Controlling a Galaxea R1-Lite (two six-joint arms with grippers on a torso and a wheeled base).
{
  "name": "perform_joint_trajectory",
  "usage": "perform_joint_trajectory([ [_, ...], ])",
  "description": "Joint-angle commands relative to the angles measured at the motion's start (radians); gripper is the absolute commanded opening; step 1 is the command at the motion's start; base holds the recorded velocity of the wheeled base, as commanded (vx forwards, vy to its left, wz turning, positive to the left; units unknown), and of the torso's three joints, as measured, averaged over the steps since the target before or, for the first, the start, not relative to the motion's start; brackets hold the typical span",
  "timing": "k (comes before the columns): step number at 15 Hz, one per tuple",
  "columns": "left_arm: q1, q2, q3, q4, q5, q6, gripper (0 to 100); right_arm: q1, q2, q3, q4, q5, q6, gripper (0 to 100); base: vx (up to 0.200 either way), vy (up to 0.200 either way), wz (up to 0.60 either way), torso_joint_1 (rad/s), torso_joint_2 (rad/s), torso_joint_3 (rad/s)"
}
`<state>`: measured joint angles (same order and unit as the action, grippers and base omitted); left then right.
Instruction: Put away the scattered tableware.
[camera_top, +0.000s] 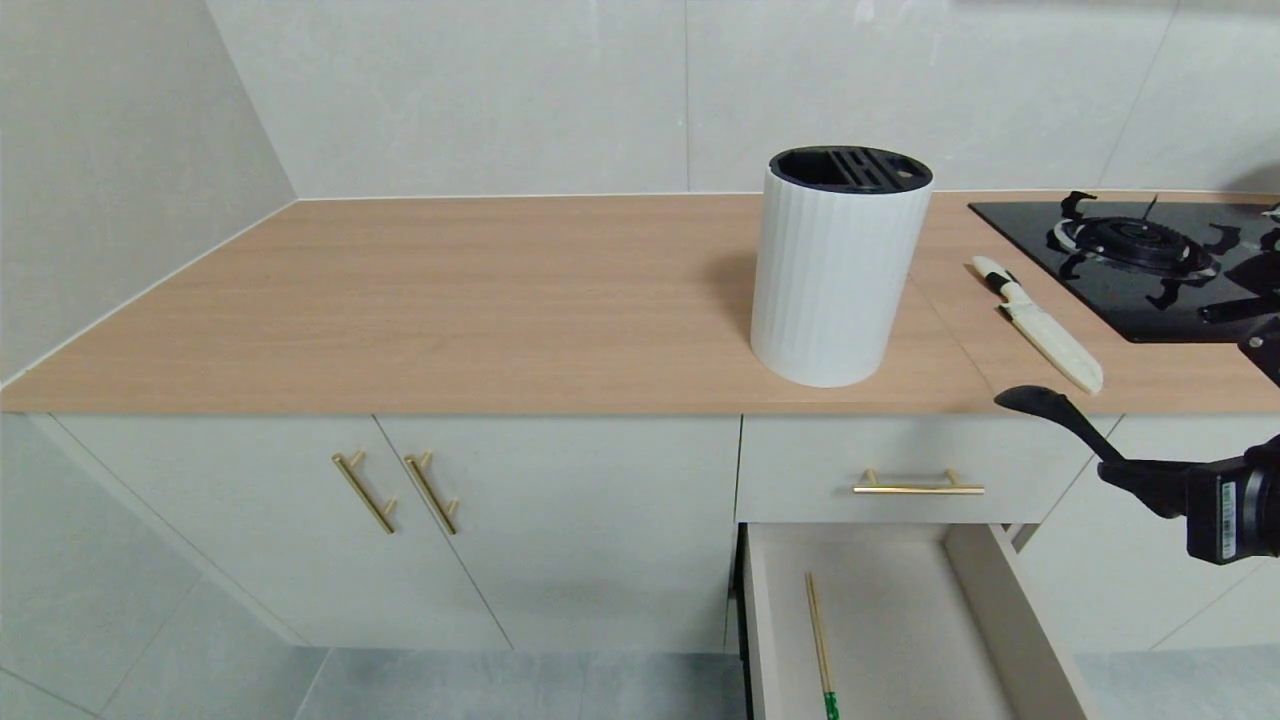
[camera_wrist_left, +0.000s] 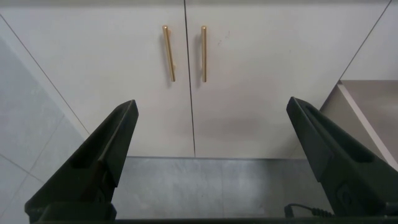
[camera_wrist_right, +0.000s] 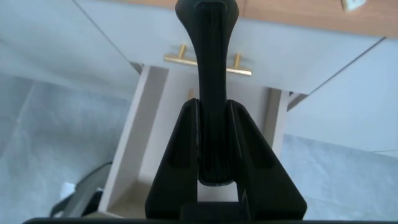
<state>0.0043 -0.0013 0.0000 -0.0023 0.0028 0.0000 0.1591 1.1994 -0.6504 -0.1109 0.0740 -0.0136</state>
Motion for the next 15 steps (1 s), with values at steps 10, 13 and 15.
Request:
perform_joint_trajectory([
  [10, 0.000, 0.001, 0.000, -0.001, 0.000, 0.000, 100, 0.000, 0.017, 0.051, -0.003, 0.007, -0.068, 0, 0.000, 0.000, 0.00, -0.094, 0.20, 0.116],
  [13, 0.000, 0.001, 0.000, -0.001, 0.000, 0.000, 100, 0.000, 0.028, 0.068, -0.003, 0.007, -0.106, 0, 0.000, 0.000, 0.00, -0.212, 0.46, 0.251],
  [15, 0.000, 0.001, 0.000, -0.001, 0.000, 0.000, 100, 0.002, 0.051, 0.074, -0.003, 0.007, -0.115, 0, 0.000, 0.000, 0.00, -0.202, 0.47, 0.259],
])
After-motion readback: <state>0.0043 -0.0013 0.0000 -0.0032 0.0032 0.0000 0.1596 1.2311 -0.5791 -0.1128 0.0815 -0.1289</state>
